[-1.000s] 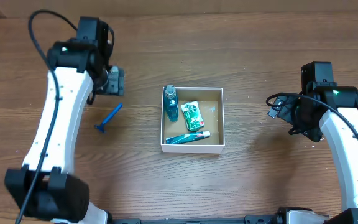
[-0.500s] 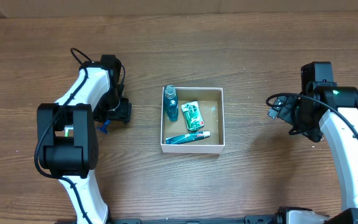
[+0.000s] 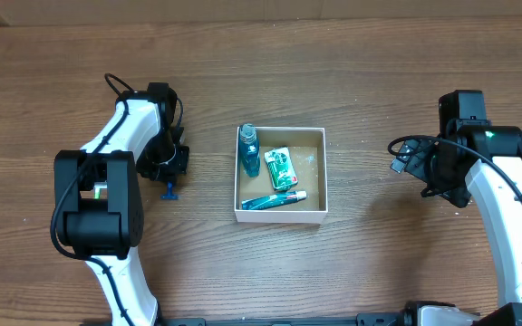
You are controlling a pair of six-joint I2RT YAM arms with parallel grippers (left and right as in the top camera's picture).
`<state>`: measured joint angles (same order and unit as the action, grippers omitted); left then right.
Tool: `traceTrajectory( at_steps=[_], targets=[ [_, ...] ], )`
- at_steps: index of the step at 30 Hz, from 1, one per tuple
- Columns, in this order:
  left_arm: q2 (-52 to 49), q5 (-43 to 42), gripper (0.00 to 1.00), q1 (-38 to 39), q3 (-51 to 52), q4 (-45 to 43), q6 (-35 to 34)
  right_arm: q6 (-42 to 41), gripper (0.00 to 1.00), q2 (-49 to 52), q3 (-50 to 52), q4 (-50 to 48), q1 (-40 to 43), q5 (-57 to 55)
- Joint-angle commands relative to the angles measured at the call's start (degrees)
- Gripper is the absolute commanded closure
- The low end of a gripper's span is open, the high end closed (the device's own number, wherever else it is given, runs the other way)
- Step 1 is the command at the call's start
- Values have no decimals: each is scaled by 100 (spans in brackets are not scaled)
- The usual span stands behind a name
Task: Pack container
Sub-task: 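Place the razor into the box with the left gripper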
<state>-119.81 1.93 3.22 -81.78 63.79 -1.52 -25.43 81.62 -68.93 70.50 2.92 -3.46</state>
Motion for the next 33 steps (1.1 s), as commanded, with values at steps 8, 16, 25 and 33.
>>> traceTrajectory(
  at_steps=[8,16,25,33],
  targets=[
    [2988,-153,96,1303,-402,-208,577,35,0,-125,9,-66,4,-90],
    [3014,-181,96,3654,-376,-444,1808,35,0,-125,9,-72,7,-90],
    [942,-199,96,3781,-376,-297,1803,35,0,-125,9,-52,7,-92],
    [789,153,48,3783,-997,299,1510,35,0,-125,9,-52,7,-90]
  ],
)
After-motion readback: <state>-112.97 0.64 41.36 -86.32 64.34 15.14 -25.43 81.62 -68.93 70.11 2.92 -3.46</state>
